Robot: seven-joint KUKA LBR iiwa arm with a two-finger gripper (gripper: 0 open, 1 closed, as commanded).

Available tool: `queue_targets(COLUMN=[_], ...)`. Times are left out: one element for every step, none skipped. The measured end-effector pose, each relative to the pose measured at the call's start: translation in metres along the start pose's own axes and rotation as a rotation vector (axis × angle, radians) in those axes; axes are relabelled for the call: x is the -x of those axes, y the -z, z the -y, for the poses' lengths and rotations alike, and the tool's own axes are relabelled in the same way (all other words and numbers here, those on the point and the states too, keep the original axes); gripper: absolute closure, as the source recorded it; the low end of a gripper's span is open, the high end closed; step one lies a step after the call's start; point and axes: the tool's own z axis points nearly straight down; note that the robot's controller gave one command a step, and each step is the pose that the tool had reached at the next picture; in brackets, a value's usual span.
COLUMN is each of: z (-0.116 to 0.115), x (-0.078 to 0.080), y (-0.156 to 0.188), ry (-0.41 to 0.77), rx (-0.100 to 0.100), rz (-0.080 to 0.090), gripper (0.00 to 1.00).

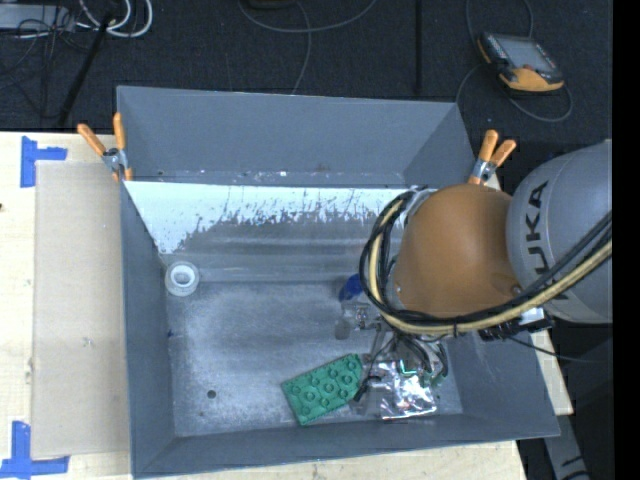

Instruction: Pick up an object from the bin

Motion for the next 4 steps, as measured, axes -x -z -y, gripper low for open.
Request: queue_targets(z=[-0.002, 0.002, 0.007, 0.006], x=[0.025, 0.022, 0.024, 0.03], y=[-0.117, -0.081, -0.079, -0.114], ry=[0.116, 0.167, 0.247, 0.156], rx=[0.0, 0.0, 0.0, 0.0], rz=[0.0, 0.011, 0.009, 0.004], gripper=[0.0, 0.0, 0.0, 0.0])
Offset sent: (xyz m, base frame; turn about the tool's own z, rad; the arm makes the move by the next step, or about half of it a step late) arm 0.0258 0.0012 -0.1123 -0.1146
